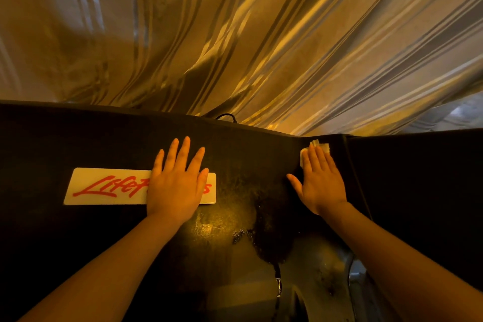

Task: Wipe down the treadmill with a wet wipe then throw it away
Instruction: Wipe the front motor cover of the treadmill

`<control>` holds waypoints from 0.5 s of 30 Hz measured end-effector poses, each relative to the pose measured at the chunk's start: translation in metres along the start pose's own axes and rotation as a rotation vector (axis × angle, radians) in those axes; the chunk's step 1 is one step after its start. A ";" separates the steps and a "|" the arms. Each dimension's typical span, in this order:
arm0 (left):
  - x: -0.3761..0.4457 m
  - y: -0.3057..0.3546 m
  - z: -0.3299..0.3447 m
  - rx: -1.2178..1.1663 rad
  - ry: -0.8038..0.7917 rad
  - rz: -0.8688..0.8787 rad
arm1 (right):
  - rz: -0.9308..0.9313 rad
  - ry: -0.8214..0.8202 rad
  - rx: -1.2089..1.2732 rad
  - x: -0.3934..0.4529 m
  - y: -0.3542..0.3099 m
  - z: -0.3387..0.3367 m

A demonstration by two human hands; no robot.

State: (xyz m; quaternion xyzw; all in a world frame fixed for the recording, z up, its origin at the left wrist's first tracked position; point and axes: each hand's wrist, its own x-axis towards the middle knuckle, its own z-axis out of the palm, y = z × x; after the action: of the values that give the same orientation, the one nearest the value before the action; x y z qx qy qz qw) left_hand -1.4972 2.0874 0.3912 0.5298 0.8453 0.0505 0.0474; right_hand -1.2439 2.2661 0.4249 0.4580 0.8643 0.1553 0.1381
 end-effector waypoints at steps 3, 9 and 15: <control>0.000 0.000 -0.001 0.012 -0.002 0.005 | 0.004 -0.023 -0.063 0.012 0.004 -0.007; 0.000 0.000 -0.001 0.015 -0.003 0.009 | 0.054 -0.033 -0.003 0.001 -0.003 0.002; -0.002 -0.001 -0.003 0.001 -0.003 0.019 | 0.124 0.012 0.346 -0.033 -0.039 0.018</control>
State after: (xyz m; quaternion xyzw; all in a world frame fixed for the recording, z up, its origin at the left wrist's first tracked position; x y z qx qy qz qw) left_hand -1.4973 2.0852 0.3942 0.5381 0.8401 0.0497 0.0481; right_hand -1.2483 2.2204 0.3966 0.5264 0.8490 0.0150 0.0422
